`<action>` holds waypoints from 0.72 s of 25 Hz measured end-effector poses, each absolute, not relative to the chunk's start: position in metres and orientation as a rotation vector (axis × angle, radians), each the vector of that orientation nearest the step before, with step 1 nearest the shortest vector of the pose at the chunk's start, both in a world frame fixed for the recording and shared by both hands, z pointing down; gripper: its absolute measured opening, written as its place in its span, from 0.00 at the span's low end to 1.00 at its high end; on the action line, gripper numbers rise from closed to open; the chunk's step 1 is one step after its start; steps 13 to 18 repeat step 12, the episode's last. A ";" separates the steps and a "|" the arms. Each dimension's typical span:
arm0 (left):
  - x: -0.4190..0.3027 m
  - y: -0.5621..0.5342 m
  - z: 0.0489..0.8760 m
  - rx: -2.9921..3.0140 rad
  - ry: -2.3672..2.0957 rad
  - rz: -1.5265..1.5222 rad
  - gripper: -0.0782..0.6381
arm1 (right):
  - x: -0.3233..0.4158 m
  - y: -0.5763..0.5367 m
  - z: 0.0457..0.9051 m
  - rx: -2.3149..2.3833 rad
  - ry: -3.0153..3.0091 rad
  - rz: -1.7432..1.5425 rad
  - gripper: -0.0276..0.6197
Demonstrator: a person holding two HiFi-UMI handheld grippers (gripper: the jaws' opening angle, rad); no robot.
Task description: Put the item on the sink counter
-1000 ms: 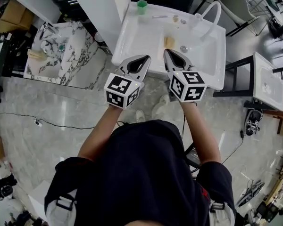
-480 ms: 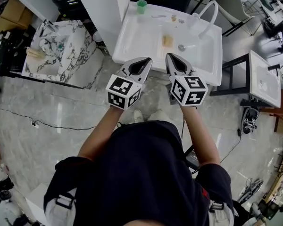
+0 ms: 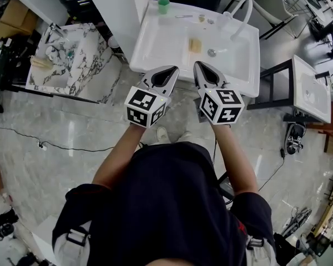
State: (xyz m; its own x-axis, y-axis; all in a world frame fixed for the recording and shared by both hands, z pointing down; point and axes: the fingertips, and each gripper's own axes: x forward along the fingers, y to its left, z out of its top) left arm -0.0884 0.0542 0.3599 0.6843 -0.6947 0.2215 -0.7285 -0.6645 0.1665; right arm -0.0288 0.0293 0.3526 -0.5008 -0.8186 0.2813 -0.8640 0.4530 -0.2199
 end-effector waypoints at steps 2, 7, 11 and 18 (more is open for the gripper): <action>-0.085 0.057 0.360 2.658 -1.143 0.205 0.13 | -0.026 0.031 0.352 1.496 -2.564 0.512 0.09; -0.082 0.060 0.364 2.656 -1.136 0.211 0.13 | -0.023 0.035 0.354 1.505 -2.563 0.513 0.09; -0.079 0.062 0.363 2.662 -1.128 0.211 0.13 | -0.022 0.037 0.354 1.511 -2.562 0.514 0.10; -0.079 0.063 0.363 2.664 -1.127 0.211 0.13 | -0.022 0.038 0.353 1.512 -2.562 0.514 0.09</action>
